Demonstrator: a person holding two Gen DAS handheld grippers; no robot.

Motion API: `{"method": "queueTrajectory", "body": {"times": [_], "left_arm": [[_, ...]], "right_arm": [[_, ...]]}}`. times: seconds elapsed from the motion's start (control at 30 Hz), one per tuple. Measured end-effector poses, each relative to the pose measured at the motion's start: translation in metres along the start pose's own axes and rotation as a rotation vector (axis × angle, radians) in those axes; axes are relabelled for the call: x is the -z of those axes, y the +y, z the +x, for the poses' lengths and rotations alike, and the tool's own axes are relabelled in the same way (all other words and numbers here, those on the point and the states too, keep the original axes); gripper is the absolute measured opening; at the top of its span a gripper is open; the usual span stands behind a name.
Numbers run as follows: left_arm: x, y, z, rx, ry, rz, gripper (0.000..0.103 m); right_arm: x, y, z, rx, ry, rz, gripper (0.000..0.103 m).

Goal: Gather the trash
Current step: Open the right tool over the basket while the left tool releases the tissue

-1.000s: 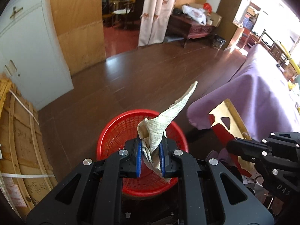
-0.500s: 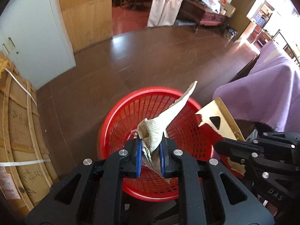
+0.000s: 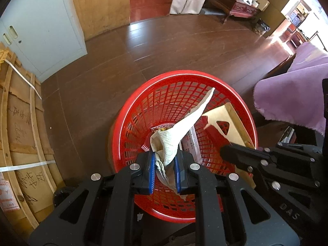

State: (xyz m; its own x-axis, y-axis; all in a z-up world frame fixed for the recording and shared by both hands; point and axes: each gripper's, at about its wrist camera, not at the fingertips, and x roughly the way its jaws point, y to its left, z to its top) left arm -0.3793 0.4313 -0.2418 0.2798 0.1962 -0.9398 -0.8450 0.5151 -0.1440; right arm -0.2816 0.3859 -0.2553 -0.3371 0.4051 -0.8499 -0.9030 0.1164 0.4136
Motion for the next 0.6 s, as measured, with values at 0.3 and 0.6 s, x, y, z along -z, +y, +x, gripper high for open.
{"method": "queueTrajectory", "body": {"times": [0.3, 0.6], "left_arm": [[0.0, -0.006, 0.005, -0.008, 0.014, -0.002, 0.017], [-0.001, -0.005, 0.004, -0.001, 0.028, 0.002, 0.022]], "right_arm": [[0.002, -0.011, 0.007, 0.008, 0.005, 0.024, 0.005], [0.003, -0.012, -0.002, 0.022, -0.004, 0.015, 0.018]]}}
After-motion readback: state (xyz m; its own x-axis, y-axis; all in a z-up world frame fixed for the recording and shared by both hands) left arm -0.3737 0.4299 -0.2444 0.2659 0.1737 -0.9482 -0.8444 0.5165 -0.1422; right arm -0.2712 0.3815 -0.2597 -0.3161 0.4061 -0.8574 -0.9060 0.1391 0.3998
